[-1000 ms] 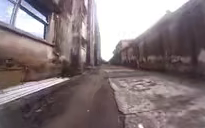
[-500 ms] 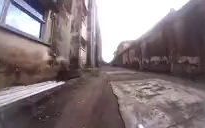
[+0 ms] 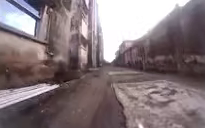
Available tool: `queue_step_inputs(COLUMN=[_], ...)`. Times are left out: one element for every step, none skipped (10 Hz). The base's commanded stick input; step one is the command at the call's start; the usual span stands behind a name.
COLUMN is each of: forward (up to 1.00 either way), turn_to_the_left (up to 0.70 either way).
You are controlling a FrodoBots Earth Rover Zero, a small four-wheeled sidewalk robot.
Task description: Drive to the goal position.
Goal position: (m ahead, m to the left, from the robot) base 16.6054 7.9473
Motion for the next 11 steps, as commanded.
queue_step_inputs(forward=[0.70, 0.70, 0.70, 0.70, 0.70, 0.70, 0.70, 0.70, 0.70, 0.70, 0.70], turn_to_the_left=[0.00, 0.00, 0.00, 0.00, 0.00, 0.00, 0.00, 0.00, 0.00, 0.00, 0.00])
